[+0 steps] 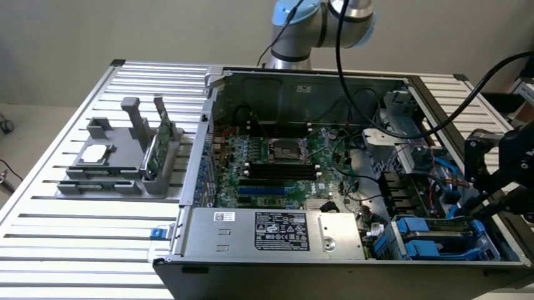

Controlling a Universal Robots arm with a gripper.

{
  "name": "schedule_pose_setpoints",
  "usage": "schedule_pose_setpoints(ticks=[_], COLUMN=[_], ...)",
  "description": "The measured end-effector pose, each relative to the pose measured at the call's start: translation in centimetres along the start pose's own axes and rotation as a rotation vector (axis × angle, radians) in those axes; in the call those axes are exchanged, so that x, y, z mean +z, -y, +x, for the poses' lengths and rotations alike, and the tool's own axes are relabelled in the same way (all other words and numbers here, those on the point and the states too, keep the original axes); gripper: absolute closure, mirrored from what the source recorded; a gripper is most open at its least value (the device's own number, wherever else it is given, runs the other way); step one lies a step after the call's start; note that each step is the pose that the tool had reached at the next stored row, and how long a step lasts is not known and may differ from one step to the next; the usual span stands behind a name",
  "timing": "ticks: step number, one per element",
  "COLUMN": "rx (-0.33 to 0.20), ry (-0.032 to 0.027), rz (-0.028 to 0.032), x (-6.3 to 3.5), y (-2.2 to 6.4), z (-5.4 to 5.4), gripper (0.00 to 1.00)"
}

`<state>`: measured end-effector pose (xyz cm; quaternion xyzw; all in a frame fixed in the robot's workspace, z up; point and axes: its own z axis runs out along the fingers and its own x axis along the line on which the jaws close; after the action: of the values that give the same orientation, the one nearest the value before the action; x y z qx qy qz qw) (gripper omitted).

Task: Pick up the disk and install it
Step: 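Insert the first disk wire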

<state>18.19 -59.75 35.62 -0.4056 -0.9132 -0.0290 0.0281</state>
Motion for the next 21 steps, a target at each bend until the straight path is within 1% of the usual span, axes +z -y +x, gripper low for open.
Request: schedule_pose_setpoints(ticks=[4, 7, 8, 13, 14, 15, 21], rx=[0.021, 0.05, 0.06, 0.097, 0.101, 0.103, 0.119], ry=[-0.0042, -0.008, -0.0108, -0.0322, -0.0342, -0.0345, -0.0344], rz=[-0.0061, -0.0125, -0.016, -0.0382, -0.0403, -0.0406, -0.0427], x=[0.5, 0.82, 0.88, 1.11, 1.11, 1.12, 1.09], y=[0.15, 0.19, 0.19, 0.19, 0.19, 0.19, 0.1], z=[-0.19, -0.25, -0.26, -0.27, -0.27, -0.31, -0.6], gripper=[0.75, 0.75, 0.75, 0.75, 0.75, 0.75, 0.75])
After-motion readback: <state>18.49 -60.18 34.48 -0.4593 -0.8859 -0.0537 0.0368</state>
